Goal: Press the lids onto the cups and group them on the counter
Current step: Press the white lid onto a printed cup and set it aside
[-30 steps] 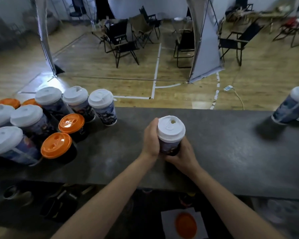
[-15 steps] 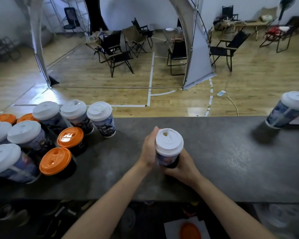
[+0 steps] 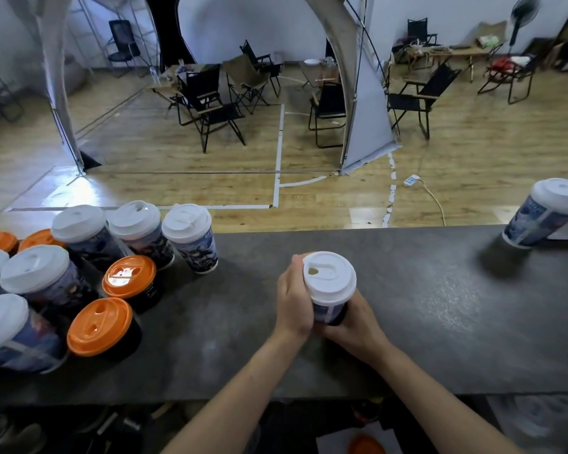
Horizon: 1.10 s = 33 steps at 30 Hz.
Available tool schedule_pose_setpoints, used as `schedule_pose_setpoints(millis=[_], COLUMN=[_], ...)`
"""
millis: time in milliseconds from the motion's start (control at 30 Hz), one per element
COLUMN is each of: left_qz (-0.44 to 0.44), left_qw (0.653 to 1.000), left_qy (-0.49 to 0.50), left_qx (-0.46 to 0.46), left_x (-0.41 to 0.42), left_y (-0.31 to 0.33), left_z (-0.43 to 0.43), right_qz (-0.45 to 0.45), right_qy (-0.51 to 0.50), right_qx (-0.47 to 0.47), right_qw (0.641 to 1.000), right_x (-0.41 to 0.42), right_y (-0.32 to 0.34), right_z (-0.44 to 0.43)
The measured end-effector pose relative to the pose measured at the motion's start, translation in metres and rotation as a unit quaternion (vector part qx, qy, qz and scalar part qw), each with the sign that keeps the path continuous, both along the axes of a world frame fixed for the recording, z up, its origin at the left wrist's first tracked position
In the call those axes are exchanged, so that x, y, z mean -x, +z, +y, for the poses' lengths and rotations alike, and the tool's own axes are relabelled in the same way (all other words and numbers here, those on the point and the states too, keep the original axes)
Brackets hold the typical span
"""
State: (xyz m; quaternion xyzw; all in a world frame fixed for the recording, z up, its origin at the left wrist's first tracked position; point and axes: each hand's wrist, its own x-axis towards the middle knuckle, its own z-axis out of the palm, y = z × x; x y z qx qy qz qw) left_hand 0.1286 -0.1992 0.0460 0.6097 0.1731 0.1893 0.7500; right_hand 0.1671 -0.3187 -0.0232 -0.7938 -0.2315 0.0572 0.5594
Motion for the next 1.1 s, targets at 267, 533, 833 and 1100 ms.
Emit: schedule_pose_setpoints(millis=[267, 533, 833, 1100], left_qz=[0.032, 0.067, 0.064, -0.010], left_qw=[0.996, 0.985, 0.996, 1.000], left_qy=[-0.073, -0.150, -0.047, -0.029], left_qx=[0.031, 0.048, 0.037, -0.002], left_x=[-0.011, -0.016, -0.016, -0.015], left_y=[0.008, 0.018, 0.012, 0.003], left_z=[0.013, 0.014, 0.004, -0.007], right_qz=[0.006, 0.025, 0.014, 0.023], right_qy=[0.001, 0.001, -0.021, -0.023], right_qx=[0.018, 0.025, -0.014, -0.035], right_qw=[1.000, 0.999, 1.000, 0.999], right_x=[-0.002, -0.006, -0.004, 0.000], right_y=[-0.008, -0.011, -0.003, -0.008], right_z=[-0.004, -0.010, -0.008, -0.007])
